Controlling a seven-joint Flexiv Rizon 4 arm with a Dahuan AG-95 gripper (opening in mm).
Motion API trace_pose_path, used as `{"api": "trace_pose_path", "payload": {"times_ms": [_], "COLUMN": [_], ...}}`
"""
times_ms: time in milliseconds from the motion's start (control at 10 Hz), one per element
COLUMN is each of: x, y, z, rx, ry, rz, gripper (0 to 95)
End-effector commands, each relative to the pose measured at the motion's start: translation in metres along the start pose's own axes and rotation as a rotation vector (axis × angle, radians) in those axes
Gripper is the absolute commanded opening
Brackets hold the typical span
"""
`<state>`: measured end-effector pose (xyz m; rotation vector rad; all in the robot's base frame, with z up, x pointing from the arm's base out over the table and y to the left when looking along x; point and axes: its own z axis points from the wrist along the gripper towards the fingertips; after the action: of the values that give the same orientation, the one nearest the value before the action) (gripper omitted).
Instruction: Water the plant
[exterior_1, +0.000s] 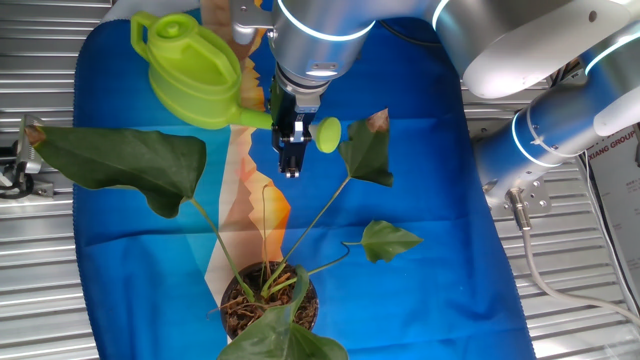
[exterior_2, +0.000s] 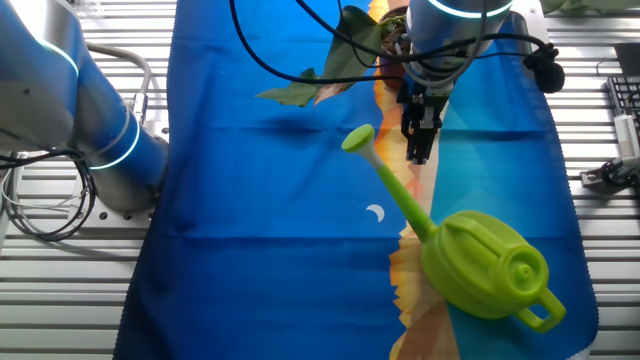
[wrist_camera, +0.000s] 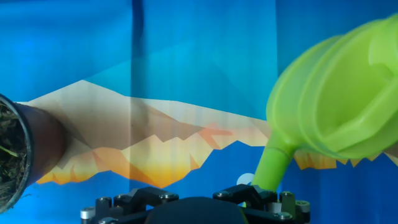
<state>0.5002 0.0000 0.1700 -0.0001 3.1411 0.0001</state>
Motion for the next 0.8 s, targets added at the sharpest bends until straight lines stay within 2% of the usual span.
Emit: {"api": "trace_pose_path", "payload": {"times_ms": [100, 200, 800], "x": [0.0002, 0.0001, 0.0000], "y": [0.0000, 0.0002, 0.0004], "z": [0.0000, -0.0004, -0.0009], "rx": [-0.008, -0.025, -0.022], "ry": [-0.056, -0.058, -0.057], "rz": [-0.124, -0.116, -0.119], "gripper": [0.0, 0.0, 0.0]}}
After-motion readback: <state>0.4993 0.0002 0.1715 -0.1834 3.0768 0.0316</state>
